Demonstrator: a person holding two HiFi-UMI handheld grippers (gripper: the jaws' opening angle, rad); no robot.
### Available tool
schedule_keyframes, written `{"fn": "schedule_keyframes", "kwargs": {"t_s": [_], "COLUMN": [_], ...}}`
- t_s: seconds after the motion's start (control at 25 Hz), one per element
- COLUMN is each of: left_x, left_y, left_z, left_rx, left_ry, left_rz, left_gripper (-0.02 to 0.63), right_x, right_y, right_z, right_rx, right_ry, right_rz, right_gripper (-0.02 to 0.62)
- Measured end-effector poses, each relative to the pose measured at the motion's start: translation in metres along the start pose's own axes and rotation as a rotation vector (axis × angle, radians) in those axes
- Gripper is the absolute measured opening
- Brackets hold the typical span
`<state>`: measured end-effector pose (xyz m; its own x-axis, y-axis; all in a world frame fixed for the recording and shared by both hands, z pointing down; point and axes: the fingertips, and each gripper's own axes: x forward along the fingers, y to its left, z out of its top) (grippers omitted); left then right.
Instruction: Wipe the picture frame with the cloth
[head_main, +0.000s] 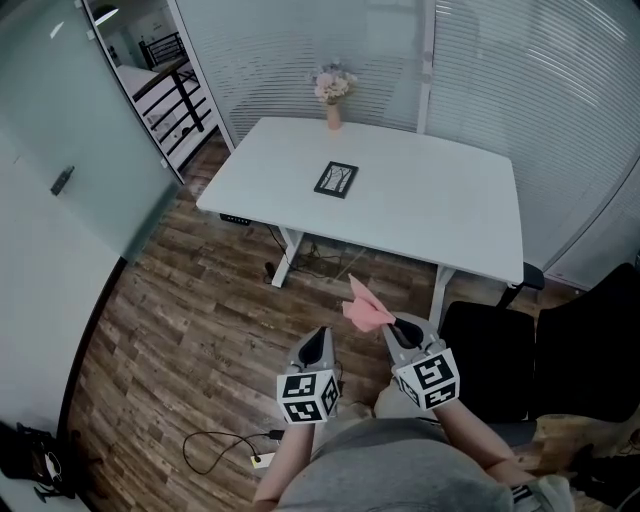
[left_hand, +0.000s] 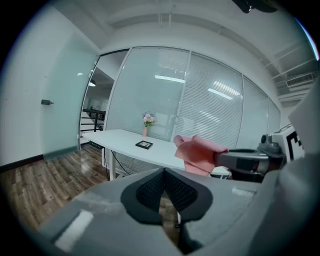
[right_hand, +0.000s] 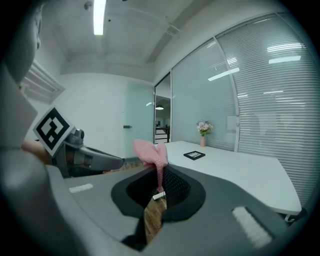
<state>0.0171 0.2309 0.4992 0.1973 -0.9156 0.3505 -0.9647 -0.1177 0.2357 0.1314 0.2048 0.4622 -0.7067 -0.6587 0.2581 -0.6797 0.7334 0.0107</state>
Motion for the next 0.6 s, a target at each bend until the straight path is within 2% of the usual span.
{"fn": "schedule_keyframes", "kwargs": {"t_s": [0.28,0.6], "left_x": [-0.015,-0.003], "left_y": [0.016,0.039], "left_z": [-0.001,0.0], "left_rx": [-0.013,-0.025], "left_ry": [-0.012,-0.008], "left_rz": [0.015,0.033], "left_gripper": [0.002,0.002], "right_x": [0.007,0.033], "right_y": [0.017,0.021], "right_z": [0.001,0.003], "right_rx": [-0.002,-0.005], "right_ry": [0.007,0.009], "right_rz": [0.008,0.036], "right_gripper": [0.017,0.017]}}
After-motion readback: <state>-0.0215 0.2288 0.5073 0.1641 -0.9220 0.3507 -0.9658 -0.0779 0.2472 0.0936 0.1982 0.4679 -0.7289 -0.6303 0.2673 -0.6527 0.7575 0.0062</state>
